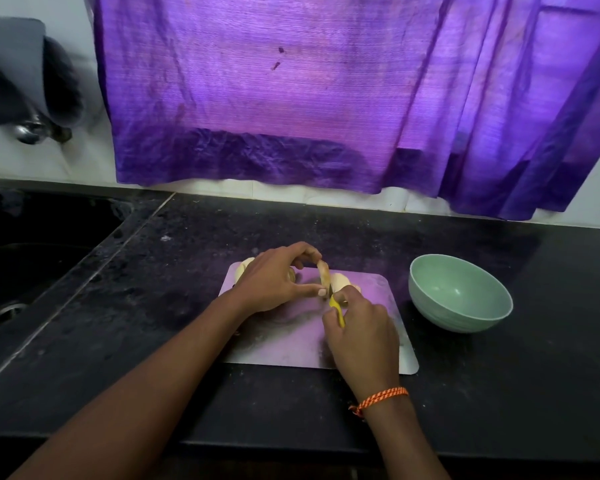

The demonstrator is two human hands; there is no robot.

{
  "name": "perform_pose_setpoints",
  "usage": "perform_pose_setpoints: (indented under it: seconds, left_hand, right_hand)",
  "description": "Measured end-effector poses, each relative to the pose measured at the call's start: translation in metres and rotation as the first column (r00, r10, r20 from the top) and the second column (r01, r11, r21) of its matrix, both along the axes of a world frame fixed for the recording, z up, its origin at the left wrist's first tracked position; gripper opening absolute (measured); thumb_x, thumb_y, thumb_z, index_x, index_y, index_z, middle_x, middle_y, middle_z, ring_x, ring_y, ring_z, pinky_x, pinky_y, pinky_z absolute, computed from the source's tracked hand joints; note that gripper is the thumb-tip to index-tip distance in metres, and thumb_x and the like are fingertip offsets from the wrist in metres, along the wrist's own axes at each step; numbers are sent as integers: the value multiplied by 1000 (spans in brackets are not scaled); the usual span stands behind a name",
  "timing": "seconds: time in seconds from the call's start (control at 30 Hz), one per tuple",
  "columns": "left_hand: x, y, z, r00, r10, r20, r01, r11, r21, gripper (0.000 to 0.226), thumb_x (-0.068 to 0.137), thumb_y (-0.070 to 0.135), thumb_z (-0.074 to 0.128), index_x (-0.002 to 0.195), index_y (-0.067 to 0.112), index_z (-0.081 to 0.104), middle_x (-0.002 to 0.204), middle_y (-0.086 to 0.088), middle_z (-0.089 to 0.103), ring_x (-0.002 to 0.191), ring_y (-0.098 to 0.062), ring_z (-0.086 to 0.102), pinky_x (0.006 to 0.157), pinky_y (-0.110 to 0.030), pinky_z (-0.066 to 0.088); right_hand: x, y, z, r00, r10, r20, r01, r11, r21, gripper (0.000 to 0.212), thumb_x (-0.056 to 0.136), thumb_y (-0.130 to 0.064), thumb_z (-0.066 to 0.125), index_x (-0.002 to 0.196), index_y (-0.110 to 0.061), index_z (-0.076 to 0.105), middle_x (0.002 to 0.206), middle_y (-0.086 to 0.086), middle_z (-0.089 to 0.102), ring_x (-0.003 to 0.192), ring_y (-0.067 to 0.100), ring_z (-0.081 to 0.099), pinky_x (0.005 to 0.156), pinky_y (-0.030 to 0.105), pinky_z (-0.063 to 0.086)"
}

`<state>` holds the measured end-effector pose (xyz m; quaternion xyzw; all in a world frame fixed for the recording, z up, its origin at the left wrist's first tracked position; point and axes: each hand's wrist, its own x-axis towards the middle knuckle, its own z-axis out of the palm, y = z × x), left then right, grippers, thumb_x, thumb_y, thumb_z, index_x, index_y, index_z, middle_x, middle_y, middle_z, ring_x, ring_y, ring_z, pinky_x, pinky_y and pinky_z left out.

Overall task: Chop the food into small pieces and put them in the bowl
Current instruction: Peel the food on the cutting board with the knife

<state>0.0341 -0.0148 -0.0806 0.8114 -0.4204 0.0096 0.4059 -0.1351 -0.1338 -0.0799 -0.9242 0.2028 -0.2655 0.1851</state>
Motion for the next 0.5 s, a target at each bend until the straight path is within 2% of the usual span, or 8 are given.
perform_pose_setpoints:
  seconds: [0.2,0.3,0.43,0.5]
  left_hand:
    - [1,0,-1,1000,14,2,-14,1000,27,64,71,78,79,124,46,65,121,28,71,111,-2,67,92,-45,59]
    - [1,-1,-2,1000,20,4,-20,999,34,66,69,80,78,124,47,65,122,29,70,111,-1,66,91,-45,60]
    - [3,-2,-3,1000,19,21,-20,999,44,61,73,69,86,126,46,65,124,28,70,111,-1,66,90,-45,61]
    - [2,-2,-3,999,18,27,-20,999,44,60,74,66,87,126,45,66,124,27,70,110,-2,66,90,-45,61]
  right_hand:
    - [-4,6,5,990,-39,136,50,996,-74,20,94,-28,59,113,-22,64,63,-1,49,57,21,43,51,29,30]
    - [-5,7,5,991,-30,130,42,994,-97,21,95,-30,57,114,-22,63,62,-3,48,55,19,44,47,28,27]
    - [-7,8,4,995,-4,95,14,995,-101,25,97,-34,53,118,-24,61,66,1,55,59,21,50,50,31,37]
    - [-8,8,4,996,-3,92,13,994,-106,26,97,-34,54,119,-24,62,66,-1,52,58,20,49,50,31,36]
